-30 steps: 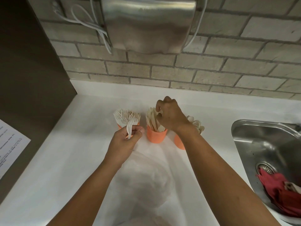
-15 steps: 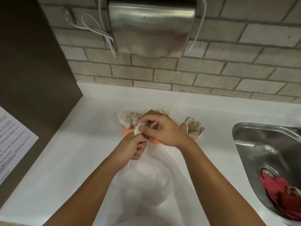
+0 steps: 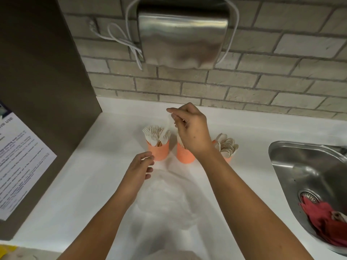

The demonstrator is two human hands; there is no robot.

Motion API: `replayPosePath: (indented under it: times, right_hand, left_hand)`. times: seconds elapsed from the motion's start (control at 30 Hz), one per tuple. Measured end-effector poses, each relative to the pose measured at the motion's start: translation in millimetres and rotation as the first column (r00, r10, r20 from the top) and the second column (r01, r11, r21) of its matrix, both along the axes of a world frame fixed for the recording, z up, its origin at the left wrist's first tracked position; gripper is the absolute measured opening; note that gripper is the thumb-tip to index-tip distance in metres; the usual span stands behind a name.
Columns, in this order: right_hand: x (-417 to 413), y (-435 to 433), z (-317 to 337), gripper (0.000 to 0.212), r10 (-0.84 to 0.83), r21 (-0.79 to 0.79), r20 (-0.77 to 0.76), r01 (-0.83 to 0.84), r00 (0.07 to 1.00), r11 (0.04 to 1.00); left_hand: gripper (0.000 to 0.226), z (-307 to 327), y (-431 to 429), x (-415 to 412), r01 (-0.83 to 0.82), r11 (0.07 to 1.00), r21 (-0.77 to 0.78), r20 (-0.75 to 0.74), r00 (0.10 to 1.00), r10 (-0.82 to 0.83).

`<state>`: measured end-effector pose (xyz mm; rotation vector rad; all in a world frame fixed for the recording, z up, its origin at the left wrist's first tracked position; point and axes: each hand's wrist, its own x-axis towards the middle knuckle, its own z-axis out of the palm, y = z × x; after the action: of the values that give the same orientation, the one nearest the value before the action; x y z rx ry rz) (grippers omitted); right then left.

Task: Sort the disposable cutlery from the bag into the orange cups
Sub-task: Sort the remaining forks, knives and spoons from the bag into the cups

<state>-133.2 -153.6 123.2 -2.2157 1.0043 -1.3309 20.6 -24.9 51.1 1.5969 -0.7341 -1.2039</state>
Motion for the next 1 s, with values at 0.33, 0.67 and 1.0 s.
replayPosePath:
  times: [0.33, 0.67, 1.0]
  right_hand:
    - [36, 0, -51, 0.030, -0.089, -0.118, -0.410, 0.045, 0.907, 0.992]
    - [47, -8, -72, 0.041, -0.252, -0.221, -0.587, 0.148, 0.769, 0.964]
    - [61, -17, -67, 0.034, -0.253, -0.149, -0.740, 0.215, 0.623, 0.965]
  left_hand:
    - [0.016, -16, 23, 27, 0.035, 0.999, 0.031, 0.069, 0.997, -0.037]
    - [0.022, -26, 20, 43, 0.131, 0.989, 0.063, 0.175, 0.975, -0.140]
    - [0.022, -43, 7, 41, 0.132, 0.989, 0.070, 0.284, 0.947, -0.147]
